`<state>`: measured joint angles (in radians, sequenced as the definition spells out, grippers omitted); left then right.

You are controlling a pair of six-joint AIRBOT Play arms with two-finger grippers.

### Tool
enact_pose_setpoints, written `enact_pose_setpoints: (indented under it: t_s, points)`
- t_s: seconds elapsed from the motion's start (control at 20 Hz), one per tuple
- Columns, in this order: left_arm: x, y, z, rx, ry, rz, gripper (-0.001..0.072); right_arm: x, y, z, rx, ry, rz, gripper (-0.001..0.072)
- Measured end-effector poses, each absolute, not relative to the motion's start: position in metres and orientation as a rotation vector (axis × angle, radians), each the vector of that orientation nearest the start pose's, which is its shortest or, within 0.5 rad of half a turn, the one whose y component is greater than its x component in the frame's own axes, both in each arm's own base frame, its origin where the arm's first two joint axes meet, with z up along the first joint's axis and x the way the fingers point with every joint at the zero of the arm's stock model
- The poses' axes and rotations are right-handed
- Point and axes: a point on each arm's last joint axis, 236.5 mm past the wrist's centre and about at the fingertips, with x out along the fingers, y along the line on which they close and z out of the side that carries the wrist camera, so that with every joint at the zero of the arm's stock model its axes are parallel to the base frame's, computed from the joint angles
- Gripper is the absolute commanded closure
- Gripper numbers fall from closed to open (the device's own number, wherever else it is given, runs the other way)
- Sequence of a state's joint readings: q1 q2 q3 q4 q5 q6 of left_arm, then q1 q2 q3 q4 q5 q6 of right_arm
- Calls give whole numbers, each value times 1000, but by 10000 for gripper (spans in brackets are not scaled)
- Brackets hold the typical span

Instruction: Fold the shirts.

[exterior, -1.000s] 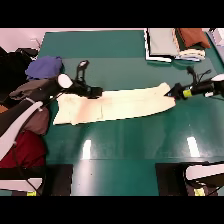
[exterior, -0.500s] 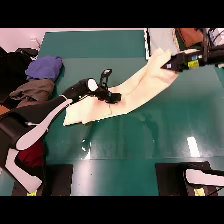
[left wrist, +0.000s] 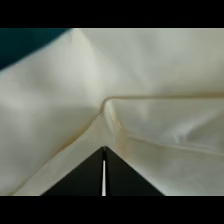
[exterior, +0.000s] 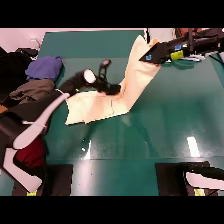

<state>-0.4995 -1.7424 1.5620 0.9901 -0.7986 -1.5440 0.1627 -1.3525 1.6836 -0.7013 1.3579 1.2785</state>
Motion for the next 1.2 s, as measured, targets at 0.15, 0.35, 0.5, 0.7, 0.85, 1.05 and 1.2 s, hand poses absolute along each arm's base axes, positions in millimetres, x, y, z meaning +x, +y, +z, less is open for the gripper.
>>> enact_pose_setpoints:
  t_s: [0.15,0.35,0.5,0.7,0.85,1.05,1.2]
  points:
    - [483,-285,88,-290,924,-575,684,372,289,238,274,850,1027,698]
    - [490,-173,207,-261,685,-427,684,360,394,219,334,814,1173,407]
    - [471,-111,272,-234,544,-321,684,350,477,199,349,763,1281,394]
    - [445,-82,297,-207,519,-270,685,351,511,188,297,724,1331,429]
    - [435,-87,294,-193,541,-283,684,372,476,173,231,754,1276,429]
    - [427,-114,275,-172,590,-340,684,413,371,122,230,901,1044,408]
    - [422,-133,258,-158,623,-379,684,429,280,65,321,1045,831,155]
